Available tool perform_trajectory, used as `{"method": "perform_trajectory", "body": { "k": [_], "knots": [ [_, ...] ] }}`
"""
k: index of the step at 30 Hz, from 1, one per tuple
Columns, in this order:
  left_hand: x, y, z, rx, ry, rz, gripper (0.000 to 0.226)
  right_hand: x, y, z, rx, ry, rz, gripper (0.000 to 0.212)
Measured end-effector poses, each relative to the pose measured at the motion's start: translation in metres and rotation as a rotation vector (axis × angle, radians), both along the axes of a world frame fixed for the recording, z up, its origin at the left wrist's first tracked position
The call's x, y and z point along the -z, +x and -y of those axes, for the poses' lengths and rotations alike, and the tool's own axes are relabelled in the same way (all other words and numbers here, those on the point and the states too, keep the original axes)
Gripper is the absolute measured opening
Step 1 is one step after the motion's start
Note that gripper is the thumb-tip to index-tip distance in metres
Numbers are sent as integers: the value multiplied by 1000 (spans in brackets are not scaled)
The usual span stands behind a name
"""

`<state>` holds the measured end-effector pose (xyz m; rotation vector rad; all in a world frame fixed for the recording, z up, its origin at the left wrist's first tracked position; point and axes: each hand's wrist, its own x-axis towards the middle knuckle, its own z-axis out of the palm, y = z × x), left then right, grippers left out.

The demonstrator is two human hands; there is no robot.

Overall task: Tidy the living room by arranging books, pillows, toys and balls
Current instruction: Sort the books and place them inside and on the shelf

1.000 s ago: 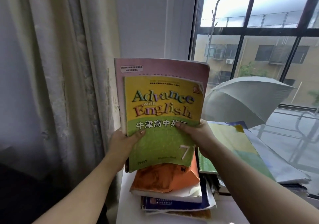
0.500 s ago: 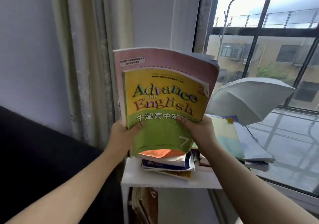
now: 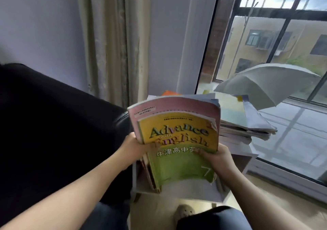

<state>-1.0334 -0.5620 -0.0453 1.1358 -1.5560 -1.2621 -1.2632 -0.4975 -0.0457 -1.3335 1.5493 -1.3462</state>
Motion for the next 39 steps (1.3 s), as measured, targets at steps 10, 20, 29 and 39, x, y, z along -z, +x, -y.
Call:
{"method": "perform_trajectory", "body": {
  "k": [10, 20, 29, 39],
  "knots": [
    [93, -10, 10, -83, 214, 58, 25, 100, -28, 44, -132, 567, -290, 5],
    [120, -64, 21, -37, 152, 510, 14, 135, -24, 74, 43, 855, -88, 65],
    [122, -115, 24, -268, 302, 296, 16, 134, -2, 72, -343, 843, -267, 86],
    [121, -101, 32, -93, 348, 244, 5, 140, 15, 76, -401, 620, -549, 65]
  ]
}}
